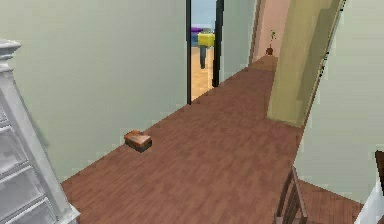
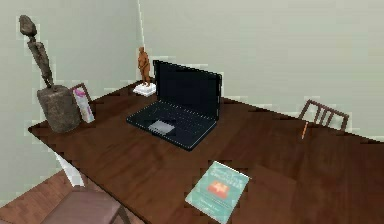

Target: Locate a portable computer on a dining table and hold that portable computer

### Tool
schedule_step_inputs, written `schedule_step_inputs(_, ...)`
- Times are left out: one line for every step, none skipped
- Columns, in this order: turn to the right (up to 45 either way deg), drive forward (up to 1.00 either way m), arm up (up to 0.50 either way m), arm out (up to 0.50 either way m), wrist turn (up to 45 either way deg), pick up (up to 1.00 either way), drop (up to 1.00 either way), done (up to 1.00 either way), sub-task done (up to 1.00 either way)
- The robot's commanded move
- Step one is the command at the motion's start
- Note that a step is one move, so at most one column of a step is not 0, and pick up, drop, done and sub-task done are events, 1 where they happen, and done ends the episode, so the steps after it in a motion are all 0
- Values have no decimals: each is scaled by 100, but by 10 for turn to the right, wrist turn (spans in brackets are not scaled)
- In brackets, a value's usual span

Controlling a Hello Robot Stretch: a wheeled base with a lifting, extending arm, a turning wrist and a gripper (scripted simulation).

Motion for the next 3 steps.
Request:
schedule_step_inputs(0, 0, 50, 0, 0, 0, 0, 0, 0)
schedule_step_inputs(0, 0, 36, 0, 0, 0, 0, 0, 0)
schedule_step_inputs(0, 0, 0, 42, 0, 0, 0, 0, 0)
